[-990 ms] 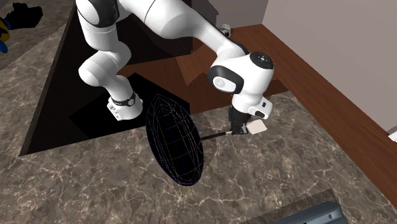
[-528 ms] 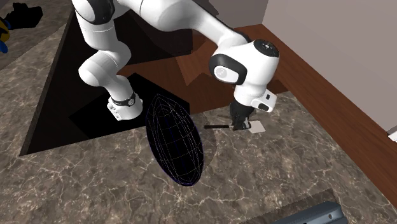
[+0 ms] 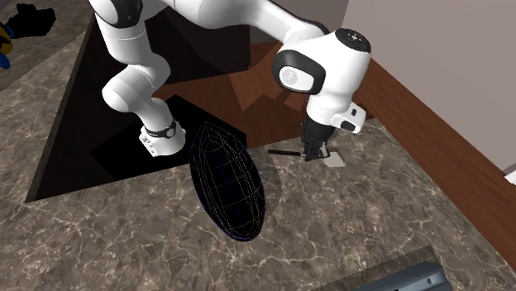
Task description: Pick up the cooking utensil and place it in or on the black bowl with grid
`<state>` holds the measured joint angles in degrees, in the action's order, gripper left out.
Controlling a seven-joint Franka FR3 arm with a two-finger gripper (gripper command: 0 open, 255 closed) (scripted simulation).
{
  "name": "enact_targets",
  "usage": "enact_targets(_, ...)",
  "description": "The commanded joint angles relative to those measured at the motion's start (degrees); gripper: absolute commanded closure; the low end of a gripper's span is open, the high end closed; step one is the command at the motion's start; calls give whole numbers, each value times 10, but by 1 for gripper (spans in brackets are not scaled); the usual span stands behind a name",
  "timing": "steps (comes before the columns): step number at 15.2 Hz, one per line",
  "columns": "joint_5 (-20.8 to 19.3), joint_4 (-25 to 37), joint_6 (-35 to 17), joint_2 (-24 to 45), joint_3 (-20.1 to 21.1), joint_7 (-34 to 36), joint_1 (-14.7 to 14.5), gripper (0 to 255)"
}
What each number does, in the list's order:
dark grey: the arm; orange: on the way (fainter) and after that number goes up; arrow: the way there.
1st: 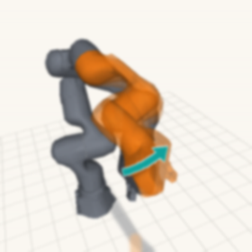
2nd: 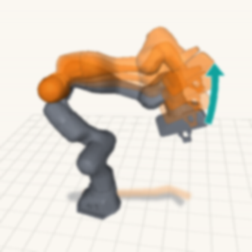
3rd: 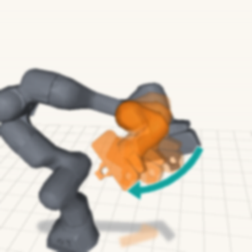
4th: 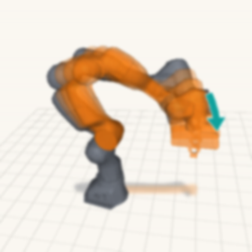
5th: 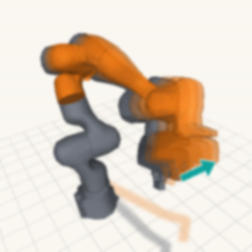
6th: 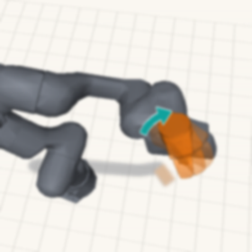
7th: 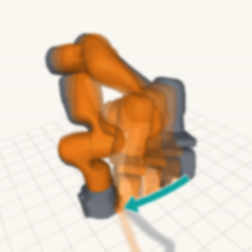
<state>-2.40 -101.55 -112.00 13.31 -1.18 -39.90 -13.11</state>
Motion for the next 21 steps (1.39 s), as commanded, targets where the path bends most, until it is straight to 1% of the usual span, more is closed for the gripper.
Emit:
enact_targets(1,0,10,14,-3,0,0,0,255)
enact_targets(16,1,101,120,-19,0,-4,0,255)
enact_targets(21,-3,-24,93,-119,-16,-38,19,255)
